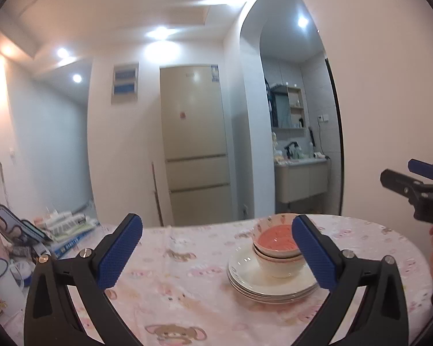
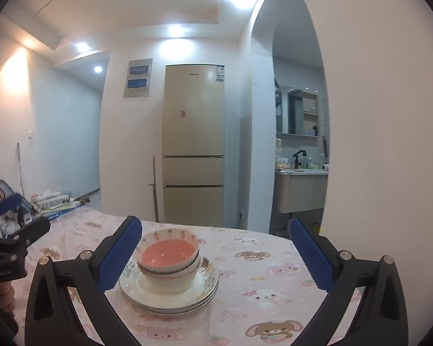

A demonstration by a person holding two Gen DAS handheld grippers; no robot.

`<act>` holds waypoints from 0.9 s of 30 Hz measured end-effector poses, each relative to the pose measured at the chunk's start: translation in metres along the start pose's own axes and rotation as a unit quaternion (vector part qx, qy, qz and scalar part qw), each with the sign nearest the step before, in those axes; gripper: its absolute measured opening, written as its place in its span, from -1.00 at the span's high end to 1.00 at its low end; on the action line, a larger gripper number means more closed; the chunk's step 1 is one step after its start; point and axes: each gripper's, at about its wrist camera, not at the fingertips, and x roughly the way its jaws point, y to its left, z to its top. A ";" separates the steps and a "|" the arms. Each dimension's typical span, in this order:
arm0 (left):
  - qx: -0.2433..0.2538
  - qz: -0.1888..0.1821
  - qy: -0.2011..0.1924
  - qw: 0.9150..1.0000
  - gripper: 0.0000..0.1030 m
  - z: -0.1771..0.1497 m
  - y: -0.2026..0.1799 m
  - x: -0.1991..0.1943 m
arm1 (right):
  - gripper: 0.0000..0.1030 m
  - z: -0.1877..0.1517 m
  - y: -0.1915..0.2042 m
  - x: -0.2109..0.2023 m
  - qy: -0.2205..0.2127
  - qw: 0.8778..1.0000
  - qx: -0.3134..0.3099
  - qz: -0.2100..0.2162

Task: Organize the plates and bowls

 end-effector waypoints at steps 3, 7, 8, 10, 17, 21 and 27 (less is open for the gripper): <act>-0.012 -0.013 -0.002 1.000 -1.00 -0.013 -0.001 0.003 | -1.00 -0.018 0.003 0.006 -0.005 1.000 0.010 -0.003; -0.038 -0.018 0.002 0.999 -1.00 -0.035 0.005 0.008 | -1.00 -0.040 -0.004 0.019 0.000 0.999 0.041 0.008; -0.035 -0.015 0.001 0.999 -1.00 -0.040 0.005 0.009 | -1.00 -0.047 -0.006 0.022 0.003 0.999 0.045 0.008; -0.029 -0.019 0.001 0.999 -1.00 -0.046 0.002 0.011 | -1.00 -0.055 -0.007 0.031 0.010 0.999 0.044 0.004; -0.035 -0.016 0.004 0.999 -1.00 -0.059 -0.003 0.015 | -1.00 -0.076 -0.005 0.040 0.013 0.999 0.041 -0.001; -0.036 -0.018 0.033 0.999 -1.00 -0.061 -0.002 0.024 | -1.00 -0.086 0.004 0.045 0.023 1.000 0.020 -0.005; -0.034 -0.029 0.125 0.991 -1.00 -0.074 -0.009 0.053 | -1.00 -0.090 0.004 0.060 0.067 0.998 0.018 -0.003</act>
